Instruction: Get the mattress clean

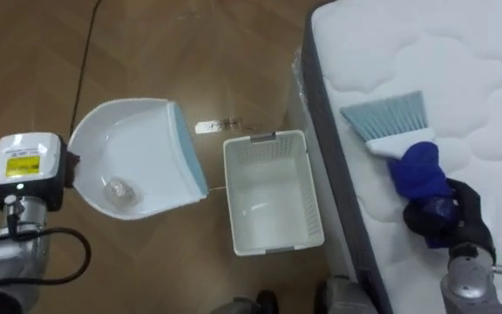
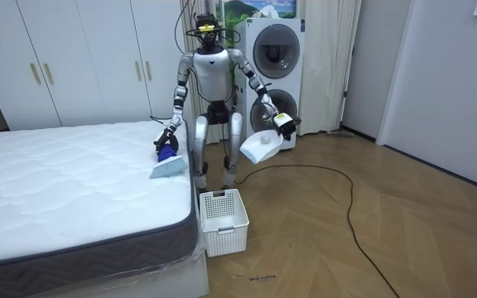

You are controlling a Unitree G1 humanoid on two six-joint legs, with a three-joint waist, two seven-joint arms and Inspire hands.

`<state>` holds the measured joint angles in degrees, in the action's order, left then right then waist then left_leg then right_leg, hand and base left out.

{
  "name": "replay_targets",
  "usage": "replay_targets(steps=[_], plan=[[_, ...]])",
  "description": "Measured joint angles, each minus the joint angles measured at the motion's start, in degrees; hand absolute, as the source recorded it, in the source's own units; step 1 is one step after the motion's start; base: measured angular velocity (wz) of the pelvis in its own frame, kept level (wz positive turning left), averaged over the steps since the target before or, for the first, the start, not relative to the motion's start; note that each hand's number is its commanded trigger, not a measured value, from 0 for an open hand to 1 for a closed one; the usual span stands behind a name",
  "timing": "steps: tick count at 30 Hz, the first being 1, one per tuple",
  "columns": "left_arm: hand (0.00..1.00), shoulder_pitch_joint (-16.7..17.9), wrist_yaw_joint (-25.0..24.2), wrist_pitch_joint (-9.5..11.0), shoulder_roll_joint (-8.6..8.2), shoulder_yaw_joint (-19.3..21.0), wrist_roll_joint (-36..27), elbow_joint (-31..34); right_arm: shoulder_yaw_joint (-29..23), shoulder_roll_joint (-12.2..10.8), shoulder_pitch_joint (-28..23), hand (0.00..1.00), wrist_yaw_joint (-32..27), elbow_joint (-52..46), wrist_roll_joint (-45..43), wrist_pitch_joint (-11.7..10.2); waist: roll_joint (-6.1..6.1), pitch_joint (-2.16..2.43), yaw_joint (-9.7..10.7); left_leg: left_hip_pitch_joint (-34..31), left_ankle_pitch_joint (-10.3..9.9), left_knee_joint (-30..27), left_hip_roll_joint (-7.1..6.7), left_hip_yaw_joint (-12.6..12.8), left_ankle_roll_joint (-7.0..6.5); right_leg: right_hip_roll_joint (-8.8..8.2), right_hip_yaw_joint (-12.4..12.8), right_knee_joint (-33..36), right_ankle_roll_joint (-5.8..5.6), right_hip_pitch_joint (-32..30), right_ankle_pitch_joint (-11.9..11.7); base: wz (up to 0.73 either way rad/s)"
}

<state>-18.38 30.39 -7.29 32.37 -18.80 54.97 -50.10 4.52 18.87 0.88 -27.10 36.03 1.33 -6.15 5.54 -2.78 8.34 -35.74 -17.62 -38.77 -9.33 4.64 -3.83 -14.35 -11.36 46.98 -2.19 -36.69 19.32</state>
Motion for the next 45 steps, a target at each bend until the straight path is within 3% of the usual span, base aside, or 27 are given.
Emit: replay_targets(steps=[4,8,11,15,18,20,26,31,36,40,45], plan=[[1.0,-0.46,-3.27,-1.22,2.67,-3.43,5.56,0.04,0.45,0.17,0.07,0.0,0.55,-0.54,-0.94,-0.15,0.68,-0.07,0.74,-0.49,0.02,-0.24,0.64,1.4,-0.04,0.55,0.97,0.23,-0.1,-0.86,0.27,-0.03],[1.0,-1.56,-5.5,-1.84,3.87,-4.83,6.57,0.05,0.57,1.21,0.55,0.0,1.18,-1.16,-6.85,-0.66,2.35,-0.08,1.89,-0.5,0.05,-0.32,0.64,2.54,-0.09,0.45,2.09,0.85,-0.29,-1.37,0.79,-0.05],[1.0,-1.59,-8.42,-2.4,5.41,-8.42,6.45,0.49,0.77,1.67,1.06,0.0,1.65,-2.13,-7.35,-0.94,4.44,-0.06,3.08,-0.13,0.08,-0.2,0.65,3.56,-0.14,0.4,3.18,1.21,-0.39,-1.6,1.11,-0.12],[1.0,-1.1,-12.46,-2.91,6.9,-9.15,7.33,1.93,0.96,1.67,2.04,0.0,1.98,-3.4,-6.93,-1.47,5.96,-0.07,4.18,0.48,0.07,0.53,0.54,5.1,-0.16,0.55,5.25,2.26,-0.41,-2.51,1.44,-0.15],[1.0,-1.09,-14.47,-3.67,7.86,-9.14,8.58,2.85,0.96,1.79,2.27,0.0,2.24,-3.21,-6.12,-2.04,6.96,0.06,4.74,0.6,0.67,1.02,0.52,6.25,-1.26,0.73,6.69,3.17,-0.43,-3.29,1.82,-0.04],[1.0,-0.89,-16.02,-3.66,8.68,-9.18,8.94,2.93,1.07,1.78,2.59,0.0,2.34,-3.53,-6.07,-2.4,7.95,-0.01,5.31,0.9,1.25,1.45,0.5,6.7,-3.39,1.34,8.21,3.82,-0.42,-3.59,1.88,-0.02],[1.0,-0.93,-19.93,-3.65,10.25,-9.28,8.94,2.98,1.79,1.79,3.75,0.0,3.11,-3.58,-6.11,-2.55,8.42,0.05,5.73,1.55,2.0,1.79,0.47,7.56,-5.03,2.14,10.04,4.78,0.03,-3.88,2.33,-0.02],[1.0,-0.88,-23.51,-3.37,10.46,-10.81,8.74,2.8,2.45,1.84,3.85,0.0,3.59,-3.66,-6.28,-2.61,8.41,0.05,6.16,1.77,2.12,1.88,0.48,7.62,-5.2,2.37,10.38,4.88,0.2,-3.83,2.48,0.01],[1.0,-1.0,-23.99,-3.26,11.07,-10.91,8.01,2.21,3.84,2.18,4.24,0.0,3.57,-3.71,-6.33,-2.91,8.3,-0.03,7.14,1.32,2.12,1.89,0.48,7.62,-5.22,2.28,10.32,4.81,0.18,-4.23,2.48,0.0],[1.0,-1.45,-22.98,-3.06,11.09,-10.95,2.72,1.95,5.35,2.56,4.44,0.0,2.65,-3.5,-1.32,-3.29,7.75,-0.37,7.14,1.38,2.12,2.09,0.6,7.6,-5.23,2.47,10.33,4.6,0.18,-4.14,2.48,0.0],[1.0,-1.57,-17.13,-0.09,10.98,-10.76,-7.42,1.07,5.56,2.68,3.77,0.0,0.92,-3.47,1.69,-4.45,7.52,-0.46,6.33,1.34,1.99,2.02,0.87,7.54,-5.38,3.0,10.17,4.25,0.19,-3.95,2.46,0.01]])
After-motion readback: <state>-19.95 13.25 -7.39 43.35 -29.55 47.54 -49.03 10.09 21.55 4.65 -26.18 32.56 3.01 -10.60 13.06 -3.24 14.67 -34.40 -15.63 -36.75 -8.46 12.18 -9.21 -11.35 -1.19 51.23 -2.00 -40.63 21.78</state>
